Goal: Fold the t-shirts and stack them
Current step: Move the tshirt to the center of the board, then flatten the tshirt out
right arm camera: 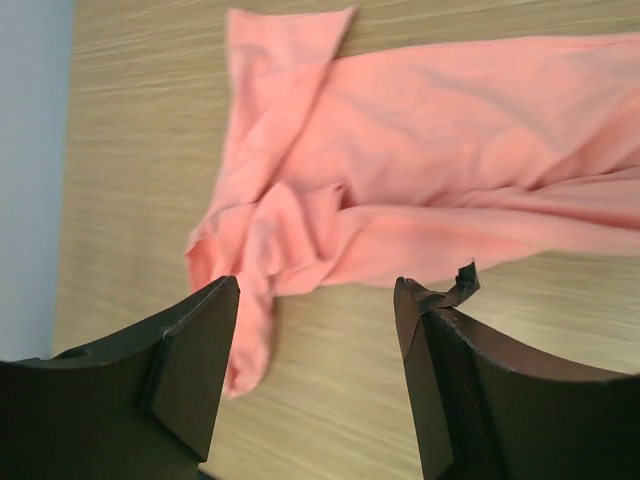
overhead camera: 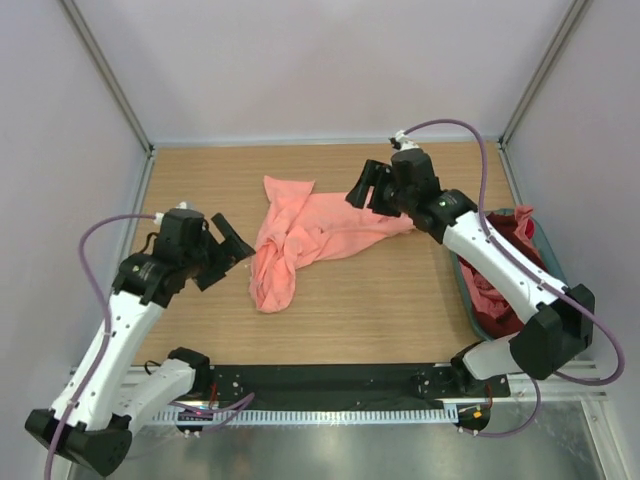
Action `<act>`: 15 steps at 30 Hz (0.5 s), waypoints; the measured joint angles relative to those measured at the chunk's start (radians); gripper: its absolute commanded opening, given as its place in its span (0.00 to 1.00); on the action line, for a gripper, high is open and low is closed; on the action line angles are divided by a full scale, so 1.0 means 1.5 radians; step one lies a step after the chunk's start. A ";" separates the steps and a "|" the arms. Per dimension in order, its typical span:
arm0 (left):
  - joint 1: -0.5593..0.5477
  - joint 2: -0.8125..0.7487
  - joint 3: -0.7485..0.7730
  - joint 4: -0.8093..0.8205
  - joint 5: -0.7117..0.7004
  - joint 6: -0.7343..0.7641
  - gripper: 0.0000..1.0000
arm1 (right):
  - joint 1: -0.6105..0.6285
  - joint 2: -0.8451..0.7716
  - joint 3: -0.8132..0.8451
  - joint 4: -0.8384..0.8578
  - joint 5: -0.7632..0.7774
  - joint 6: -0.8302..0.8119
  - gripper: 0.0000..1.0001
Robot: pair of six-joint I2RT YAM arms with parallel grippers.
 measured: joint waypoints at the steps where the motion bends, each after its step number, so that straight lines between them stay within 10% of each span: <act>1: 0.000 0.019 -0.024 0.011 0.016 -0.001 0.89 | -0.028 0.010 0.006 -0.002 0.007 -0.014 0.70; 15: -0.080 0.336 -0.017 0.152 0.033 0.040 0.74 | -0.134 0.208 0.022 -0.122 0.068 -0.127 0.73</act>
